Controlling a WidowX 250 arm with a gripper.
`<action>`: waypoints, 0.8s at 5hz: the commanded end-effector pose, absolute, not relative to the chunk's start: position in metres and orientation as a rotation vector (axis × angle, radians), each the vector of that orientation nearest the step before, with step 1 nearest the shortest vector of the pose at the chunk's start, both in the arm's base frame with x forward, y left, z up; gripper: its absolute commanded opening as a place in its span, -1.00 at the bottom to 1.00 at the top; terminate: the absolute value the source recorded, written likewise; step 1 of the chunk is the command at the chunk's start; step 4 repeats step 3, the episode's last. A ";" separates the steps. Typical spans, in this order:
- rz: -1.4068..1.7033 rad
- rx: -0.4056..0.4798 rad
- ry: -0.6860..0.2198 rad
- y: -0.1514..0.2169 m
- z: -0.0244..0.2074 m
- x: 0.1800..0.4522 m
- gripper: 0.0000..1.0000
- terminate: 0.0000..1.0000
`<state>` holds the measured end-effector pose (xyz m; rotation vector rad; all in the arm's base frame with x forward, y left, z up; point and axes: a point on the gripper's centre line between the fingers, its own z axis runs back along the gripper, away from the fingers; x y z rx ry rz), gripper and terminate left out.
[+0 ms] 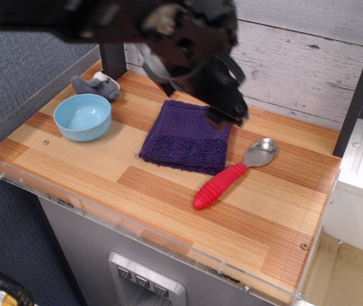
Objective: PICK UP THE SPOON AND PUT NEAR THE VIOLET TOWEL
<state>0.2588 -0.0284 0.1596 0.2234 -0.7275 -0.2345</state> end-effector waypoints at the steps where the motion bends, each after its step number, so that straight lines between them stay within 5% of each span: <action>1: -0.233 0.227 -0.743 -0.024 0.162 0.245 1.00 -1.00; 2: -0.233 0.227 -0.743 -0.024 0.162 0.245 1.00 -1.00; 3: -0.233 0.227 -0.743 -0.024 0.162 0.245 1.00 1.00; 4: -0.233 0.227 -0.743 -0.024 0.162 0.245 1.00 1.00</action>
